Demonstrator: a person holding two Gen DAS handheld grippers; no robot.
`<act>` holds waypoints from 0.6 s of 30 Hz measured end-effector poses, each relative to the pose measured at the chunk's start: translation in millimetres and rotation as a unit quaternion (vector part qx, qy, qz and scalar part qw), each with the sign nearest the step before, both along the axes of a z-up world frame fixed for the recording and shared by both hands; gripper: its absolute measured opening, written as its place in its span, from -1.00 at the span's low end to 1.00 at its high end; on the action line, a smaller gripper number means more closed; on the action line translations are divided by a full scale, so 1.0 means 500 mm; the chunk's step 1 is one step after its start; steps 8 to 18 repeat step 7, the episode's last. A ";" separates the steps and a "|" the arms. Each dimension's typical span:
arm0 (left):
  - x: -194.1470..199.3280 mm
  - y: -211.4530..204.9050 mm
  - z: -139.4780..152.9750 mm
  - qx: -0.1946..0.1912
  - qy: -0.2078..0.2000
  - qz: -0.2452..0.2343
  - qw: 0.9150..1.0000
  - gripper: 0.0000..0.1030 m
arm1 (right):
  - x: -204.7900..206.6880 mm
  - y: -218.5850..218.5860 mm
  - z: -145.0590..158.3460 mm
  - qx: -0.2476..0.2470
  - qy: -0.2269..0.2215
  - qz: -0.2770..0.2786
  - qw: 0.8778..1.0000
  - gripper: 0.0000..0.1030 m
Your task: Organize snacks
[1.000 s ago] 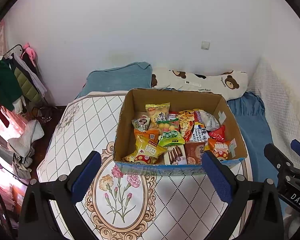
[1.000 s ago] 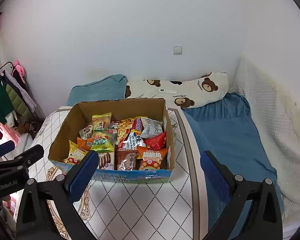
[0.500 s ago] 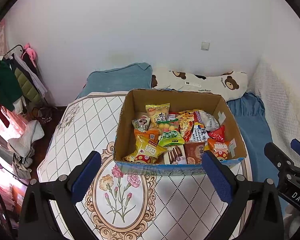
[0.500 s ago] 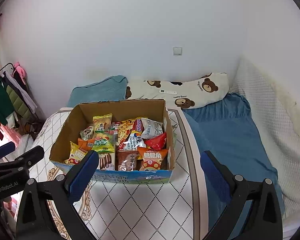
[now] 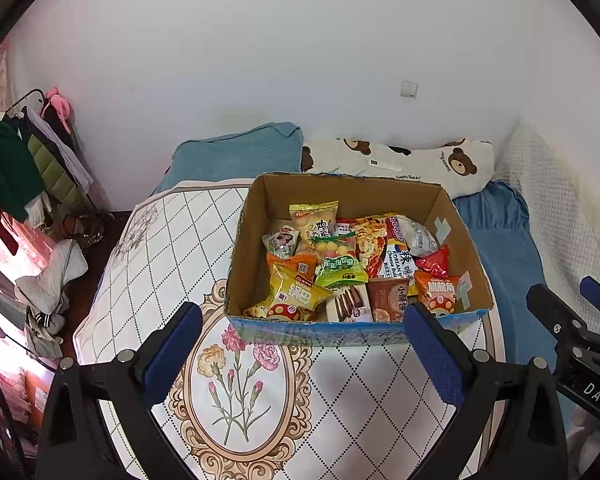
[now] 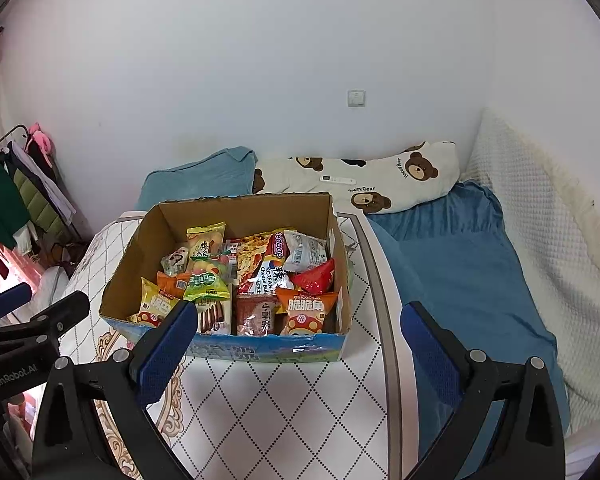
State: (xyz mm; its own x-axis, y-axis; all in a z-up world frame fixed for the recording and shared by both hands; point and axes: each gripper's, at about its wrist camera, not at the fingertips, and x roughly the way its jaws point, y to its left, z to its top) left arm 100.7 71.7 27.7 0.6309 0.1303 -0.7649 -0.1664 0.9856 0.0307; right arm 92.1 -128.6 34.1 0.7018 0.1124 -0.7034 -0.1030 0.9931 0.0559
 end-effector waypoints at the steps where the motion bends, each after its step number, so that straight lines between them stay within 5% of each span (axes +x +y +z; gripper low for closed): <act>1: 0.000 -0.001 -0.001 0.000 0.001 0.000 1.000 1.00 | -0.001 0.000 -0.001 0.000 0.000 0.000 1.000 1.00; 18: -0.003 0.001 -0.006 0.000 0.000 -0.001 1.000 1.00 | -0.003 0.001 -0.006 0.001 0.004 0.000 1.000 1.00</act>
